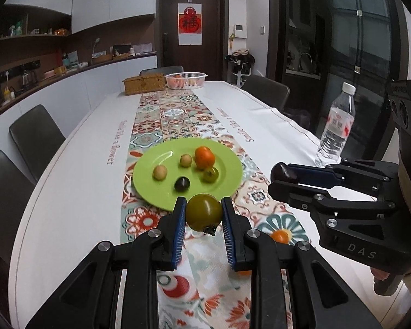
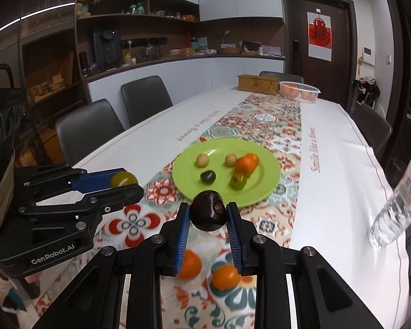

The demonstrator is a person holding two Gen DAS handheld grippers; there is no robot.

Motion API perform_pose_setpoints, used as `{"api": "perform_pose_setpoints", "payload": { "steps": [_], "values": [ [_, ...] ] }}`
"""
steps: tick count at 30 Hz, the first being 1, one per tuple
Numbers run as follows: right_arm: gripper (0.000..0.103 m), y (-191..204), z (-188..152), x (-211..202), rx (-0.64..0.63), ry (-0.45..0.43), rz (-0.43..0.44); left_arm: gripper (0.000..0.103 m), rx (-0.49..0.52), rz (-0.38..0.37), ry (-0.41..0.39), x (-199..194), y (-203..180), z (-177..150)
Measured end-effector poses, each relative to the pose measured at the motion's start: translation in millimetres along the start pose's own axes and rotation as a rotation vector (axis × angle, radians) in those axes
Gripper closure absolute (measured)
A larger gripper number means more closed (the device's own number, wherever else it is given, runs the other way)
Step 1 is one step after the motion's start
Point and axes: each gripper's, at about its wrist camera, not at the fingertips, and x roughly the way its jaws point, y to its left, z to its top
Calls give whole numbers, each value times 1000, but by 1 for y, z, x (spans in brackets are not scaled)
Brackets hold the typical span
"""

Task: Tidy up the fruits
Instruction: 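Carry both fruits onto the green plate and open both tools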

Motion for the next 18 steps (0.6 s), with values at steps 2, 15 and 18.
{"api": "perform_pose_setpoints", "payload": {
  "steps": [2,15,18],
  "values": [
    [75,-1,8,7,-7,-1,0,78,-5,-2,1,5,5,6],
    [75,-14,41,67,-6,59,14,78,-31,1,49,58,45,28],
    [75,-16,45,82,-5,78,22,78,-54,-17,71,75,54,30]
  ]
}}
